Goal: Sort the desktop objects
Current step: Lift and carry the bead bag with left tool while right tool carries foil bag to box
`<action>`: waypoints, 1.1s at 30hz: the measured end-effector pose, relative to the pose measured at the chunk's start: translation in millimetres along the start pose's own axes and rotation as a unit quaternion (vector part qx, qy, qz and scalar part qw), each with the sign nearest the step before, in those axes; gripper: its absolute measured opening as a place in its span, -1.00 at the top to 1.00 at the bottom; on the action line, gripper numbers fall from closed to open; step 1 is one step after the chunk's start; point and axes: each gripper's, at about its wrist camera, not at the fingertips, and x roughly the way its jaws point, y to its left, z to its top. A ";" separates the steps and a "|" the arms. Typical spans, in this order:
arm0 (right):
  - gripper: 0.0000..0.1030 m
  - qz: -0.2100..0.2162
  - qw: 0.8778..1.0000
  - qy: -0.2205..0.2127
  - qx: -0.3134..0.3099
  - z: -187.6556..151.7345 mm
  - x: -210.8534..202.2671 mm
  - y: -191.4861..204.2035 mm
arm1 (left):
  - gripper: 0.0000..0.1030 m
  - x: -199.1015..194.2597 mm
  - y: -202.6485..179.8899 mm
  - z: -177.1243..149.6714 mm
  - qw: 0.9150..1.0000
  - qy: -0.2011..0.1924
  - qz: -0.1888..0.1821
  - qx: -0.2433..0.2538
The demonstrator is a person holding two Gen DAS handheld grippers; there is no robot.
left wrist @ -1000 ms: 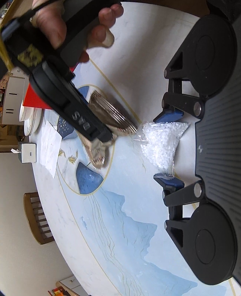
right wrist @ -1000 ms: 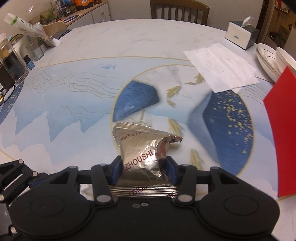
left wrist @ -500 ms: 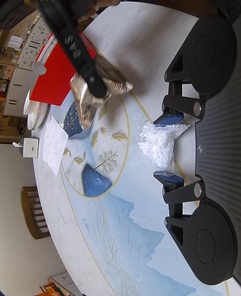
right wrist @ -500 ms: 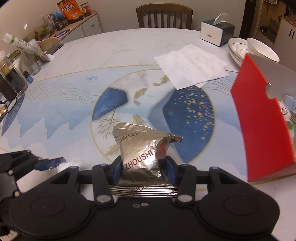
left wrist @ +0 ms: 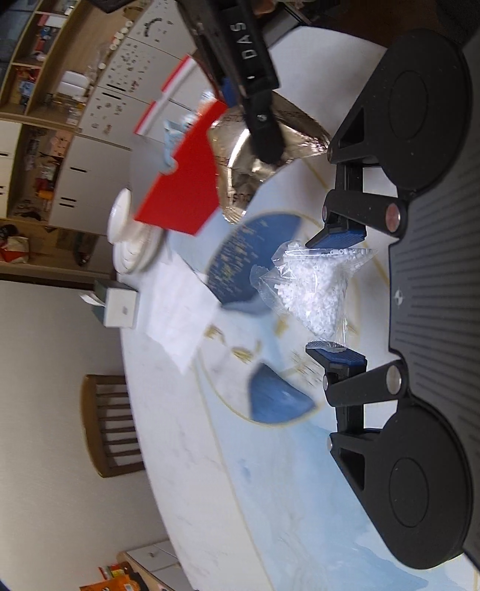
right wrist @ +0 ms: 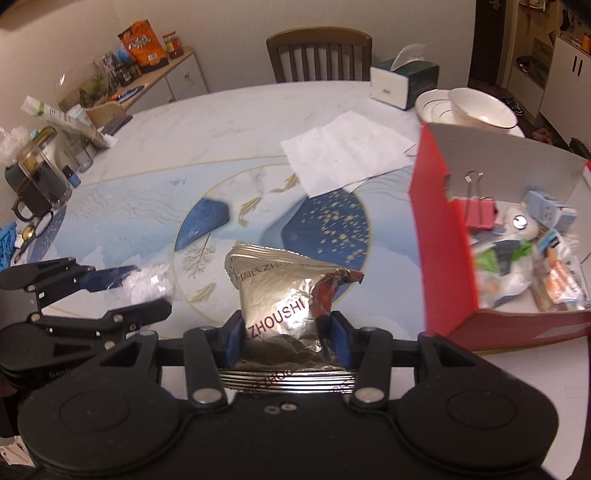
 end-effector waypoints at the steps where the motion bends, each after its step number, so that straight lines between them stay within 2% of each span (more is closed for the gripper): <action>1: 0.10 0.002 1.000 -0.003 0.001 1.4 -4.1 -4.7 | 0.02 0.0 -4.5 4.7 1.000 -0.003 -0.003 0.000; 22: 0.10 -0.026 0.998 -0.051 0.036 14.2 -53.6 -127.2 | 0.02 39.8 -115.8 82.7 0.997 -0.042 -0.043 0.053; 33: 0.10 -0.052 0.995 -0.060 0.055 13.6 -65.4 -190.0 | 0.02 74.1 -168.7 119.9 0.993 -0.051 -0.048 0.099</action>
